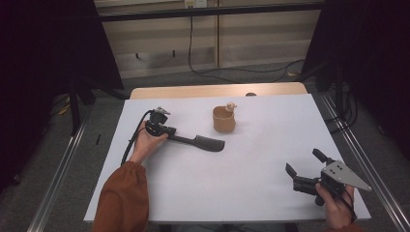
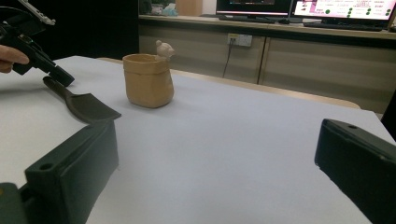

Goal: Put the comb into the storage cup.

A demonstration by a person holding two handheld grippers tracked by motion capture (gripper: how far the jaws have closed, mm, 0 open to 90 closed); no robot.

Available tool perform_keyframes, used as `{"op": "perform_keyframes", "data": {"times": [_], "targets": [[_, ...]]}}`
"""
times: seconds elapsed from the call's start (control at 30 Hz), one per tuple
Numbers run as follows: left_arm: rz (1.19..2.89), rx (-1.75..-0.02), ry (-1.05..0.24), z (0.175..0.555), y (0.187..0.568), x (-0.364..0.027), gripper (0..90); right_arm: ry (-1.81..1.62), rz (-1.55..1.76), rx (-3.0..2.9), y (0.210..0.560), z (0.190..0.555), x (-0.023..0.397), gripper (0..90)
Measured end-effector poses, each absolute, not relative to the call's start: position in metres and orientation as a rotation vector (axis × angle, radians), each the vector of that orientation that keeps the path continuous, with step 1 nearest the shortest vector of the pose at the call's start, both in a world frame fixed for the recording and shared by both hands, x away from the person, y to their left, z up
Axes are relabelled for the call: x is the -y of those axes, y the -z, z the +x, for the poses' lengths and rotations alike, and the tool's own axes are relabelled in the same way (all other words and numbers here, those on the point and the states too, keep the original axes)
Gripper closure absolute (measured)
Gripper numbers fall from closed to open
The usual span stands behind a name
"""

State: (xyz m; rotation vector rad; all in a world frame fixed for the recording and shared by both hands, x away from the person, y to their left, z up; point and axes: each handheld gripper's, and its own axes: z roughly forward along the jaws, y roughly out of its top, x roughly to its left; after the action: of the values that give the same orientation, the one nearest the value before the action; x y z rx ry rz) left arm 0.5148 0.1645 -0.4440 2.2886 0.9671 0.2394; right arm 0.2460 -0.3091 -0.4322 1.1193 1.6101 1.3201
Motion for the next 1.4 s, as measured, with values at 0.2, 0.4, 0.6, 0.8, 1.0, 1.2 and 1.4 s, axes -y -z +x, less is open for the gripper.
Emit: {"op": "perform_keyframes", "data": {"times": [0.2, 0.4, 0.6, 0.8, 1.0, 1.2, 1.4], "targets": [[2.3, -0.968, -0.223, 0.5145, 0.4428, -0.1648, 90.0, -1.322, 1.121, -1.61, 0.4322, 0.2459, 0.3091, 0.0], [2.31, -0.969, -0.201, 0.5144, 0.4418, -0.166, 90.0, -1.322, 1.122, -1.611, 0.4323, 0.2461, 0.3091, 0.0], [2.308, -0.972, -0.182, 0.5143, 0.4417, -0.1667, 90.0, -1.324, 1.121, -1.61, 0.4323, 0.246, 0.3091, 0.0], [2.302, -0.979, -0.185, 0.5135, 0.4416, -0.166, 90.0, -1.322, 1.119, -1.611, 0.4323, 0.246, 0.3091, 0.0], [2.327, -0.969, -0.163, 0.5128, 0.44, -0.1665, 90.0, -1.321, 1.12, -1.612, 0.4323, 0.2461, 0.309, 0.0], [2.343, -0.96, -0.156, 0.5118, 0.439, -0.1667, 90.0, -1.322, 1.118, -1.61, 0.4322, 0.246, 0.309, 0.0], [2.353, -0.951, -0.143, 0.5112, 0.4385, -0.1674, 90.0, -1.321, 1.119, -1.611, 0.4323, 0.246, 0.3091, 0.0]]}}
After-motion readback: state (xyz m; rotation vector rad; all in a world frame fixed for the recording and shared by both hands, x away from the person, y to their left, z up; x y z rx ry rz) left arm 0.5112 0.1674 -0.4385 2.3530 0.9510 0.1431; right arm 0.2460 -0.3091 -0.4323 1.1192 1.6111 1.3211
